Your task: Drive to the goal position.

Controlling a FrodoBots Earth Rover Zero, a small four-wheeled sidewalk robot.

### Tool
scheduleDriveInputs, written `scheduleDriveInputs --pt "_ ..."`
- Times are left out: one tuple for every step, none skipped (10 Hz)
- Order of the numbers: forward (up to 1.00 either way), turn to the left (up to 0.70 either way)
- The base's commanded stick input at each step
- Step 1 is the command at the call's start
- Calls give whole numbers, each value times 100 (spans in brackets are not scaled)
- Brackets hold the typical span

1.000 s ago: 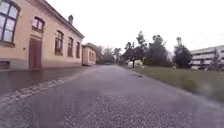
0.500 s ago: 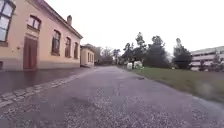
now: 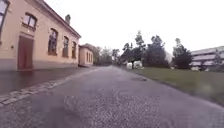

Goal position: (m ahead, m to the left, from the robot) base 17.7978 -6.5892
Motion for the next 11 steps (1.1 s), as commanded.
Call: scheduleDriveInputs --pt "100 0" --pt "100 0" --pt "100 0" --pt "100 0" --pt "100 0" --pt "100 0" --pt "100 0" --pt "100 0" --pt "100 0" --pt "100 0" --pt "100 0"
